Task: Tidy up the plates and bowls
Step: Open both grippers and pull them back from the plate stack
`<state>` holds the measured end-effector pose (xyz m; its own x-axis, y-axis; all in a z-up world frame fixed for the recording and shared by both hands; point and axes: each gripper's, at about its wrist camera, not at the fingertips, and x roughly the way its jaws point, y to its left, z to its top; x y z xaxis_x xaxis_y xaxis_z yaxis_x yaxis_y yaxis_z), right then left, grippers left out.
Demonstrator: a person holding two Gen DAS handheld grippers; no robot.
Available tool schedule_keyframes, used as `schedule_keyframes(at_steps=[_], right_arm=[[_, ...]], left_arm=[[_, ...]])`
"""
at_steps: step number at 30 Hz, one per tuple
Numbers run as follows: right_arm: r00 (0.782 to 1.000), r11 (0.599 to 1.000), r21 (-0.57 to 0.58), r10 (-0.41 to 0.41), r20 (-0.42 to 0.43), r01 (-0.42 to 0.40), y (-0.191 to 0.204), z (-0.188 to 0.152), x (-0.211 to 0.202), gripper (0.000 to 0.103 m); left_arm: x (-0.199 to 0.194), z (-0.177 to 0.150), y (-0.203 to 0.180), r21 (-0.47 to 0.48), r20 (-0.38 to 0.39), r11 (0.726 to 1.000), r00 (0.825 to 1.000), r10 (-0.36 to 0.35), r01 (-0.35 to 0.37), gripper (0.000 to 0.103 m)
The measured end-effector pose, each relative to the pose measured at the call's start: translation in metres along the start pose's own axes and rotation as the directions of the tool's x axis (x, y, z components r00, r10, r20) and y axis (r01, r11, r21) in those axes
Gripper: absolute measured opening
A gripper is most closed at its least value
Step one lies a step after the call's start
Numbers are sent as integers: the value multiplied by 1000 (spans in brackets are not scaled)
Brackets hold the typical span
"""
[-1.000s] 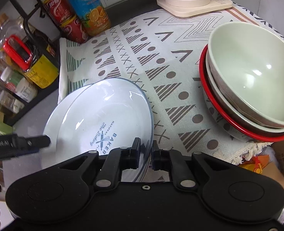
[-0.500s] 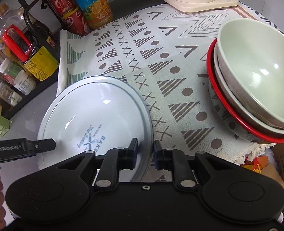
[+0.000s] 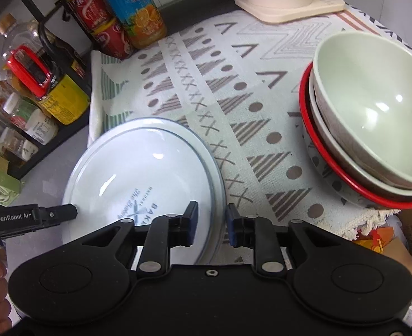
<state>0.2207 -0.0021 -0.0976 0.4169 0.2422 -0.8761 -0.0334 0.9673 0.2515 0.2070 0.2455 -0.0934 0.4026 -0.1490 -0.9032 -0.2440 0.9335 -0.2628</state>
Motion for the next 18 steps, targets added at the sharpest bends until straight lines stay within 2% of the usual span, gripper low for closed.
schedule_keyframes(at_steps=[1,2,4,6,12,17,18], right_arm=[[1000,1000,1,-1,12,1,1,1,-3,43],[1000,1000,2,0,26,0,1,2,-7,48],[999,1000,8,7,51,-8,0,3,-15,54],[997,1000,26,13,70,-15,-3,4,-22,62],[992,996,93,3,129,-15,-19,3,-40,85],[985,990,141,-15,170,-9,-34,-1,-55,93],[983,989,148,-21,180,-6,-37,-2,-59,97]], left_arm=[[-2,2,-3,8,3,1000,1000,-8,8,44],[-3,3,-6,18,8,1000,1000,-10,10,47],[-7,5,-14,39,24,999,1000,-3,2,61],[-9,7,-22,58,35,998,999,0,-2,69],[-7,13,-47,123,27,992,999,-34,31,78],[-4,16,-71,168,16,984,998,-60,57,82],[-3,17,-76,175,8,983,998,-65,63,82]])
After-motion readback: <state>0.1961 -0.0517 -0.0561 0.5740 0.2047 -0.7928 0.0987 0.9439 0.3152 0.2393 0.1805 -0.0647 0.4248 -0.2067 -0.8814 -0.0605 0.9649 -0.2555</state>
